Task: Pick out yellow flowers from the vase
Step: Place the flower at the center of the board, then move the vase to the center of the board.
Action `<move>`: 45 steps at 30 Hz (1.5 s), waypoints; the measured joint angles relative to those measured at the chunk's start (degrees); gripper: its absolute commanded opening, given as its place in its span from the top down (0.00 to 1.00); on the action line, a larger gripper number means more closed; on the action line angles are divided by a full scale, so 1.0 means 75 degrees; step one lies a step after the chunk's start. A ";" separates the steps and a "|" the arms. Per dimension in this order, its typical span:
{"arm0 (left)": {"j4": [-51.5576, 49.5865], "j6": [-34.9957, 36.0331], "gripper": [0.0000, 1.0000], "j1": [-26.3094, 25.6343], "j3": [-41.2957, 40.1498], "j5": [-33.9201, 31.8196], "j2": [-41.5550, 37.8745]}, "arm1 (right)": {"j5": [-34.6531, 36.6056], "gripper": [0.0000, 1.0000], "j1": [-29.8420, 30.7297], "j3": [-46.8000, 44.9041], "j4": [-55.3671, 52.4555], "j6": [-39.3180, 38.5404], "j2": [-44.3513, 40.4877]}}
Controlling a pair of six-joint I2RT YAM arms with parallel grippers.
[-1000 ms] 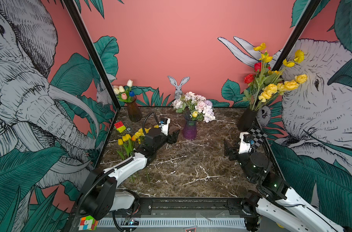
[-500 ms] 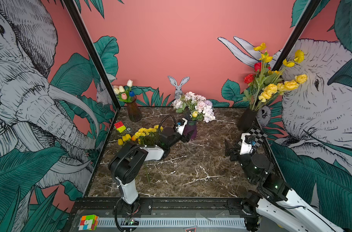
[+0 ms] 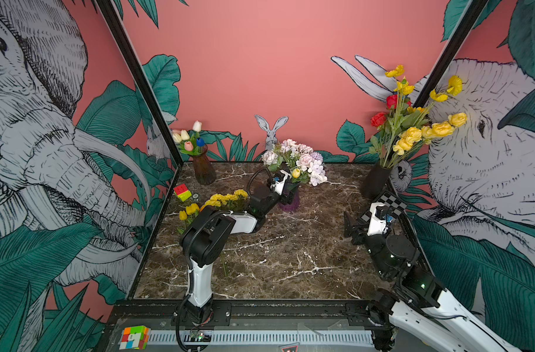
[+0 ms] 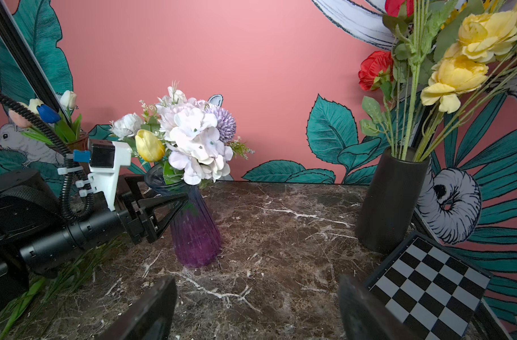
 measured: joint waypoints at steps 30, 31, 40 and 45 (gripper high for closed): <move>0.0000 0.0055 0.39 0.0128 0.1055 0.0000 0.1049 | -0.0006 0.15 -0.0111 -0.0058 -0.0076 -0.0143 0.0000; -0.0003 0.0055 0.39 0.0163 0.1084 0.0006 0.1067 | -0.0006 0.15 -0.0117 -0.0058 -0.0079 -0.0146 0.0000; -0.0221 0.0160 0.41 0.0953 0.1536 0.0017 0.1297 | -0.0003 0.14 -0.0149 -0.0058 -0.0184 -0.0172 -0.0038; -0.0504 0.0356 0.40 0.1757 0.2028 -0.0067 0.1530 | -0.0003 0.14 -0.0178 -0.0058 -0.0245 -0.0201 -0.0041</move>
